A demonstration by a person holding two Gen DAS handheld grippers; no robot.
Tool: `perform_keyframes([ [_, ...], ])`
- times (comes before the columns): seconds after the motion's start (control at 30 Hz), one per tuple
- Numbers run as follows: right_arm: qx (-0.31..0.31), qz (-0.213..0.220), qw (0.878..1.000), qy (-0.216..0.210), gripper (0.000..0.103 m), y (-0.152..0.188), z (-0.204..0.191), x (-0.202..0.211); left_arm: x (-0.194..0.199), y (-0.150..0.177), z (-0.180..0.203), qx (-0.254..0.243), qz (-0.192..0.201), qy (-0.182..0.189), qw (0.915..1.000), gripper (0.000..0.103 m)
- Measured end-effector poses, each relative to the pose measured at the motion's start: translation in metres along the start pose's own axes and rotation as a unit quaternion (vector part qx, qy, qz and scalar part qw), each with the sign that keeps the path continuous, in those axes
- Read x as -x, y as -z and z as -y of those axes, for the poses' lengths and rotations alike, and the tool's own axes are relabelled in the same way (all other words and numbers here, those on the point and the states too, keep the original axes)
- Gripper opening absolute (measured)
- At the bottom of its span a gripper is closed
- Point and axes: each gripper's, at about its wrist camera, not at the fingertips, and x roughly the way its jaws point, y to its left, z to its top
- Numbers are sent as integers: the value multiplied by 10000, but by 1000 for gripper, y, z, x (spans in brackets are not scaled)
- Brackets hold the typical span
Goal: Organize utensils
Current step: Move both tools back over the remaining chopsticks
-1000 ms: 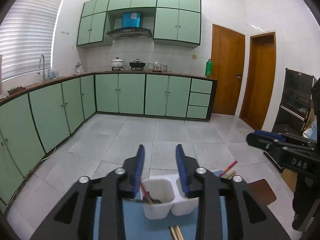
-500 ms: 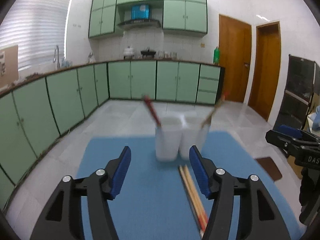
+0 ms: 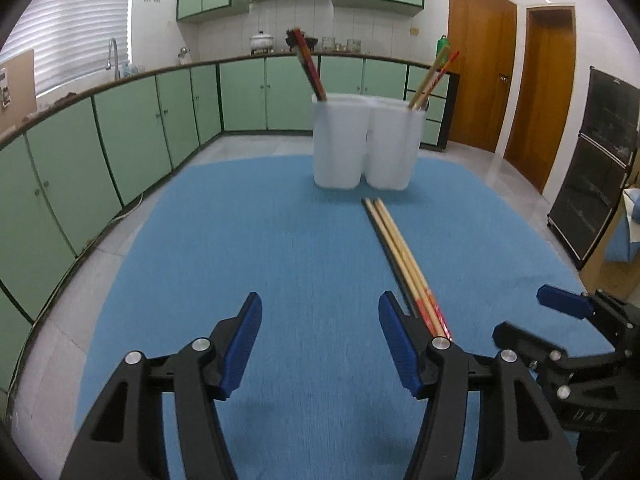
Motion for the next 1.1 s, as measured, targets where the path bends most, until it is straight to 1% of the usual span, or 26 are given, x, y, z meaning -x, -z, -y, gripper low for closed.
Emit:
perform_keyframes([
  [0.03, 23, -62, 10000, -2, 70, 3, -2, -1, -1, 3, 0, 17, -28, -1, 10000, 60],
  [0.13, 89, -203, 9997, -42, 63, 9, -6, -4, -2, 7, -2, 49, -109, -12, 9999, 60],
  [0.23, 178, -274, 9995, -23, 59, 12, -8, -7, -4, 14, 0, 3, -179, -46, 9998, 60],
  [0.5, 335, -501, 9982, 34, 52, 14, -14, -20, -12, 21, 3, -45, -332, -62, 9994, 60],
  [0.7, 426, -463, 9978, 199, 51, 14, -14, -21, -14, 23, 0, 1, -374, -48, 9993, 60],
  [0.77, 323, -477, 9982, 186, 51, 15, -9, -21, -14, 22, -1, 16, -377, -50, 9993, 60],
  [0.9, 333, -398, 9979, 381, 50, 12, -2, -17, -15, 22, -2, 26, -385, -61, 9992, 60],
  [0.93, 290, -385, 9983, 318, 50, 12, 0, -15, -15, 23, -2, 25, -385, -59, 9992, 60],
  [1.0, 125, -392, 9991, 58, 49, 14, 3, -12, -15, 23, -2, 29, -383, -67, 9992, 60],
  [1.07, 54, -400, 9991, -136, 46, 16, 1, -10, -14, 23, -2, 29, -373, -76, 9993, 60],
  [1.1, 76, -401, 9990, -159, 43, 17, -2, -10, -14, 23, -2, 22, -369, -76, 9993, 60],
])
